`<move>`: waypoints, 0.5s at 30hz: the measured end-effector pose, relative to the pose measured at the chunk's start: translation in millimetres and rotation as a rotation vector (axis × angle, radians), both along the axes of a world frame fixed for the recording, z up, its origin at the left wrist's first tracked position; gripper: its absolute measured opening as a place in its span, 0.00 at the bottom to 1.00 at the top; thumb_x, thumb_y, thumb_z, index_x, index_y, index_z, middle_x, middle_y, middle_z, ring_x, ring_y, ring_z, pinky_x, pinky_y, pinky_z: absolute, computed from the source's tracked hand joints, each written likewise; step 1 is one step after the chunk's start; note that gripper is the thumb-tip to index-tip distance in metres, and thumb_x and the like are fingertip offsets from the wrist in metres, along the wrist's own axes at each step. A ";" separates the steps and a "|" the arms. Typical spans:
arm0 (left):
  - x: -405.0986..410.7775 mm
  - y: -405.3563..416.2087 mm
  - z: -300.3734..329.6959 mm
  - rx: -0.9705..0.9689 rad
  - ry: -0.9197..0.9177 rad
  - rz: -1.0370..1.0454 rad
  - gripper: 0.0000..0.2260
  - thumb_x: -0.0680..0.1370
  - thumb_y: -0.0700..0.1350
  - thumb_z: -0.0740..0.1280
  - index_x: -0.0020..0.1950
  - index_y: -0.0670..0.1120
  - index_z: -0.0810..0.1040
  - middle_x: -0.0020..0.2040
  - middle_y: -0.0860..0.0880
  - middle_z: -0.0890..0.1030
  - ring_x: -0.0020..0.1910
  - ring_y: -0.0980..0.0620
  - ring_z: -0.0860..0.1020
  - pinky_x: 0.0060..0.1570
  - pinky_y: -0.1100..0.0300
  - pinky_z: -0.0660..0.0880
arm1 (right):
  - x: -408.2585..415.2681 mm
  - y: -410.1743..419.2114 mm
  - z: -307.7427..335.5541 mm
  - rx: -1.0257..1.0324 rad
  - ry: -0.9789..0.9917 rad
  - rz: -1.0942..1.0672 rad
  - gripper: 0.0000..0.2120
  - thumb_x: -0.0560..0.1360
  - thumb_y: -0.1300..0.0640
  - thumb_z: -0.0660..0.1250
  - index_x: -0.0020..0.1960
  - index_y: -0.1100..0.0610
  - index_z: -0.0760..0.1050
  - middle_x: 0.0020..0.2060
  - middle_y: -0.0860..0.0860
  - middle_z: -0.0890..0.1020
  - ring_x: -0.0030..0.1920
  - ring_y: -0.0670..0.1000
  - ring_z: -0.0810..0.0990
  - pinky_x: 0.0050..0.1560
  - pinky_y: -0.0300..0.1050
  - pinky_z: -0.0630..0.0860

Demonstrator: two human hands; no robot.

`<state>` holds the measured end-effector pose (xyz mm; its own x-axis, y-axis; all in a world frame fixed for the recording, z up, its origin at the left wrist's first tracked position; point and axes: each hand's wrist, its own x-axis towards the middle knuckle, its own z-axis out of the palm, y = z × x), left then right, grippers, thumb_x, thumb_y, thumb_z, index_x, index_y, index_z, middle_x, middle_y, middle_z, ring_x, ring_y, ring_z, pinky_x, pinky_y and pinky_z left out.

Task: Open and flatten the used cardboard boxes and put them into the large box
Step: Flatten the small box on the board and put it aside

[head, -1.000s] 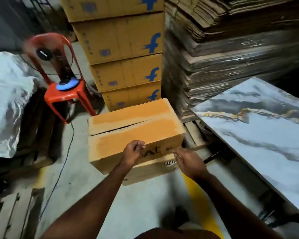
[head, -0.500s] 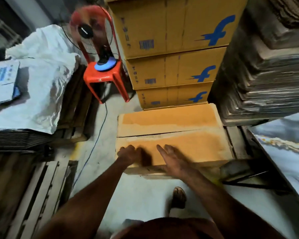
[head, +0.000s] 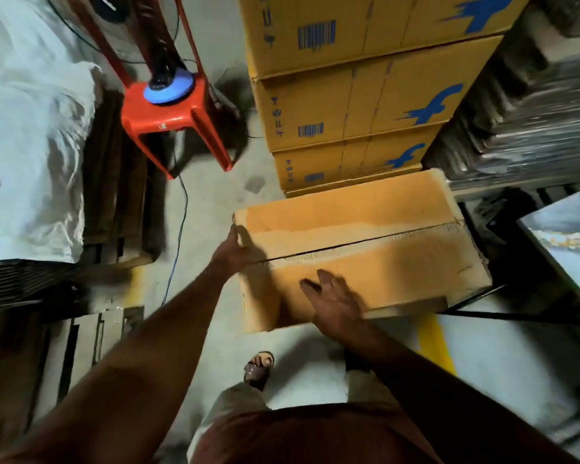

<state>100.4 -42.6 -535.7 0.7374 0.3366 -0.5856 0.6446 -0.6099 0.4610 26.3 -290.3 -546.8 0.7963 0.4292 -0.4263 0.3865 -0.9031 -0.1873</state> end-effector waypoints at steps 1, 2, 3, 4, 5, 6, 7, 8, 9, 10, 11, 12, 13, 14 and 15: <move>8.6 10.6 -3.3 -0.005 -0.048 -0.060 0.33 0.79 0.42 0.67 0.81 0.47 0.56 0.69 0.41 0.74 0.65 0.40 0.75 0.63 0.52 0.72 | -8.3 9.2 -3.7 -0.025 -0.007 -0.041 0.38 0.72 0.54 0.71 0.75 0.45 0.55 0.75 0.58 0.55 0.69 0.63 0.61 0.62 0.59 0.72; 17.2 19.2 -7.9 -0.009 -0.090 -0.118 0.34 0.78 0.45 0.68 0.80 0.46 0.56 0.68 0.40 0.74 0.65 0.39 0.75 0.64 0.51 0.72 | -17.9 19.4 -9.8 -0.061 -0.008 -0.083 0.38 0.71 0.53 0.73 0.75 0.46 0.55 0.74 0.59 0.55 0.68 0.64 0.61 0.61 0.61 0.72; 24.9 26.4 -12.4 -0.028 -0.126 -0.154 0.36 0.76 0.49 0.70 0.80 0.45 0.57 0.66 0.40 0.75 0.64 0.40 0.75 0.64 0.50 0.72 | -28.6 30.7 -15.8 -0.104 -0.016 -0.128 0.39 0.70 0.52 0.74 0.75 0.47 0.56 0.74 0.61 0.57 0.68 0.65 0.63 0.59 0.63 0.73; 31.9 32.3 -18.2 -0.065 -0.152 -0.175 0.36 0.74 0.53 0.71 0.78 0.45 0.61 0.62 0.42 0.75 0.63 0.41 0.75 0.65 0.49 0.72 | -39.7 43.0 -22.0 -0.150 -0.027 -0.183 0.40 0.68 0.51 0.76 0.75 0.49 0.59 0.74 0.63 0.60 0.67 0.66 0.66 0.57 0.65 0.74; 37.5 37.1 -22.8 -0.070 -0.144 -0.203 0.33 0.73 0.55 0.71 0.74 0.44 0.67 0.58 0.44 0.75 0.62 0.42 0.75 0.64 0.50 0.72 | -50.7 55.7 -24.8 -0.180 -0.019 -0.244 0.42 0.65 0.51 0.78 0.74 0.52 0.63 0.73 0.64 0.64 0.66 0.67 0.69 0.55 0.66 0.75; 43.5 42.8 -27.5 -0.061 -0.146 -0.247 0.28 0.72 0.58 0.68 0.66 0.44 0.73 0.53 0.44 0.74 0.60 0.41 0.74 0.62 0.51 0.71 | -61.3 69.0 -26.4 -0.172 -0.004 -0.298 0.43 0.62 0.52 0.80 0.73 0.53 0.66 0.72 0.65 0.67 0.66 0.67 0.71 0.53 0.67 0.75; 48.3 48.0 -29.7 -0.059 -0.155 -0.295 0.23 0.68 0.60 0.65 0.55 0.45 0.75 0.48 0.43 0.75 0.58 0.41 0.74 0.60 0.51 0.72 | -72.8 80.9 -29.2 -0.121 -0.018 -0.356 0.43 0.62 0.54 0.80 0.73 0.54 0.66 0.72 0.65 0.68 0.67 0.67 0.71 0.53 0.68 0.75; 51.9 52.0 -29.8 -0.071 -0.172 -0.330 0.20 0.65 0.61 0.62 0.46 0.47 0.73 0.45 0.42 0.76 0.55 0.40 0.74 0.57 0.49 0.72 | -84.2 91.4 -32.1 -0.053 -0.047 -0.429 0.43 0.63 0.56 0.78 0.74 0.54 0.62 0.74 0.65 0.65 0.70 0.67 0.69 0.54 0.68 0.75; 54.2 53.8 -26.8 -0.097 -0.172 -0.357 0.18 0.65 0.60 0.62 0.44 0.48 0.72 0.45 0.40 0.77 0.54 0.40 0.74 0.56 0.47 0.73 | -94.7 102.3 -32.7 0.014 -0.085 -0.499 0.43 0.66 0.58 0.75 0.76 0.53 0.59 0.76 0.66 0.60 0.73 0.68 0.64 0.57 0.67 0.75; 56.5 57.5 -30.9 -0.100 -0.139 -0.383 0.17 0.66 0.58 0.64 0.47 0.47 0.74 0.49 0.39 0.78 0.56 0.39 0.75 0.57 0.46 0.74 | -104.1 113.1 -35.6 0.069 -0.088 -0.566 0.43 0.68 0.59 0.72 0.78 0.53 0.56 0.77 0.66 0.54 0.76 0.69 0.57 0.62 0.65 0.72; 57.9 61.3 -33.8 -0.119 -0.112 -0.415 0.19 0.67 0.55 0.66 0.53 0.45 0.76 0.55 0.38 0.78 0.58 0.39 0.76 0.59 0.45 0.75 | -113.7 122.8 -39.8 0.113 -0.066 -0.632 0.44 0.68 0.58 0.70 0.79 0.53 0.55 0.78 0.67 0.50 0.77 0.70 0.51 0.68 0.62 0.66; 58.8 64.5 -37.5 -0.127 -0.102 -0.429 0.21 0.66 0.55 0.67 0.56 0.46 0.76 0.59 0.38 0.78 0.59 0.39 0.77 0.59 0.44 0.76 | -122.5 130.1 -43.1 0.150 -0.032 -0.690 0.45 0.69 0.57 0.70 0.81 0.53 0.51 0.78 0.67 0.46 0.77 0.71 0.45 0.72 0.60 0.58; 62.6 69.1 -47.4 -0.160 -0.114 -0.422 0.20 0.64 0.56 0.68 0.52 0.49 0.77 0.57 0.38 0.79 0.57 0.38 0.78 0.57 0.42 0.77 | -128.4 135.9 -44.9 0.199 0.011 -0.741 0.47 0.70 0.55 0.70 0.81 0.53 0.47 0.78 0.67 0.42 0.77 0.71 0.40 0.74 0.61 0.53; 65.9 73.9 -57.0 -0.177 -0.131 -0.411 0.17 0.61 0.57 0.70 0.44 0.51 0.76 0.53 0.38 0.80 0.54 0.38 0.80 0.53 0.41 0.79 | -131.0 140.0 -44.7 0.276 0.047 -0.800 0.49 0.71 0.55 0.71 0.81 0.51 0.42 0.77 0.66 0.37 0.77 0.71 0.37 0.75 0.61 0.51; 68.5 78.2 -65.6 -0.199 -0.138 -0.399 0.17 0.58 0.57 0.72 0.39 0.51 0.74 0.50 0.38 0.81 0.51 0.38 0.81 0.50 0.40 0.79 | -130.4 142.0 -43.0 0.361 0.089 -0.864 0.51 0.72 0.56 0.72 0.81 0.50 0.39 0.75 0.65 0.30 0.76 0.69 0.35 0.76 0.59 0.52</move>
<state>168.9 35.6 -601.3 0.8622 -0.0977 -0.4970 0.3019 -0.6887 0.6592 -104.1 -148.3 -589.7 0.8716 -0.1772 -0.4570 -0.4195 -0.7519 -0.5085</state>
